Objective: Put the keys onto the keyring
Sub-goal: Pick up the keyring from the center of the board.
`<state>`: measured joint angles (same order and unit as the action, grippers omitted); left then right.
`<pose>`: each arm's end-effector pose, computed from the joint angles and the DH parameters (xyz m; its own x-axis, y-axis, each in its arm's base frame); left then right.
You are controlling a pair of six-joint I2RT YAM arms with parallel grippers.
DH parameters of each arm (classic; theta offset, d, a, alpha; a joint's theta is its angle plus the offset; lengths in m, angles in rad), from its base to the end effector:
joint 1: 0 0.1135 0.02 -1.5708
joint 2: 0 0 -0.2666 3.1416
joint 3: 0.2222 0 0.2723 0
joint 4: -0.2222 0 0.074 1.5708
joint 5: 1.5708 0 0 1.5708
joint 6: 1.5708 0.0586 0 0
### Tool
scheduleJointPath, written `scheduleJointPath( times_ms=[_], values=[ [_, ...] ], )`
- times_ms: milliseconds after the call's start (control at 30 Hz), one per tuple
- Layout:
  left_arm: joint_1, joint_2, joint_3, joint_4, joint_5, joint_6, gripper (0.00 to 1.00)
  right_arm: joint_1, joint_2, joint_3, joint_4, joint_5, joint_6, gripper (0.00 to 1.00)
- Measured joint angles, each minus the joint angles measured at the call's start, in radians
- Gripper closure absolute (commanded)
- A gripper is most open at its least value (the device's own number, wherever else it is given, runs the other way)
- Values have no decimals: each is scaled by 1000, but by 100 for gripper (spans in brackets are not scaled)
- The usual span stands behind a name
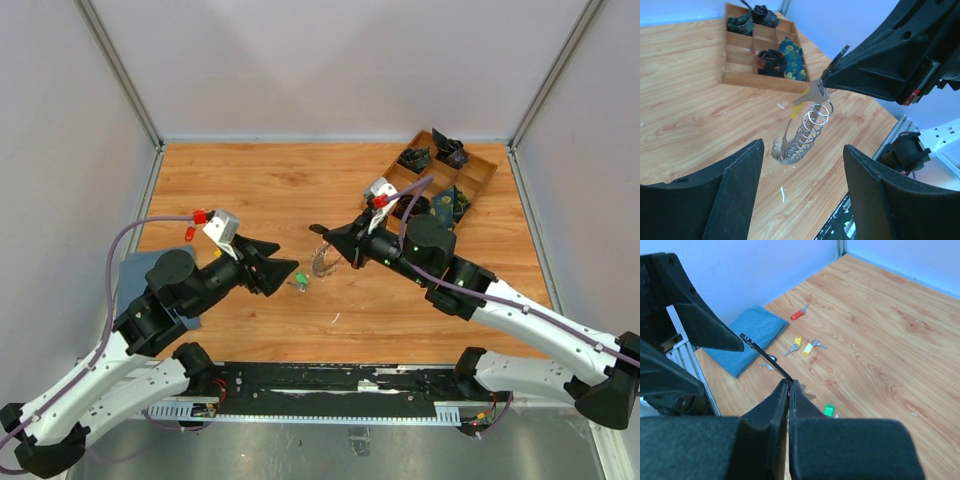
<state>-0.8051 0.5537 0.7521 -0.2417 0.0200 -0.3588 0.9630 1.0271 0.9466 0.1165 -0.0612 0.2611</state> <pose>0.1199 -0.1264 0.3591 -0.2860 -0.2090 -0.9351 0.6773 0.6462 -0.3516 0.1593 0.2352 0.3849 -0.2007 0.1627 -0.9660 -0.8306 0.4946 0.2559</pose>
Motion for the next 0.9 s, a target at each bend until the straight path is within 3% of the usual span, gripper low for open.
scheduleJointPath(
  times_ms=[333, 400, 567, 900],
  values=[
    [0, 90, -1, 150, 110, 42, 25, 0, -48, 61, -63, 91, 70, 99],
    [0, 97, -1, 172, 118, 59, 15, 0, -55, 74, -73, 94, 83, 99],
    [-5, 126, -1, 243, 124, 95, 1, 0, -61, 108, -88, 117, 129, 99],
    [-107, 221, -1, 375, 34, 198, 0, 0, -69, 123, -87, 195, 243, 99]
  ],
)
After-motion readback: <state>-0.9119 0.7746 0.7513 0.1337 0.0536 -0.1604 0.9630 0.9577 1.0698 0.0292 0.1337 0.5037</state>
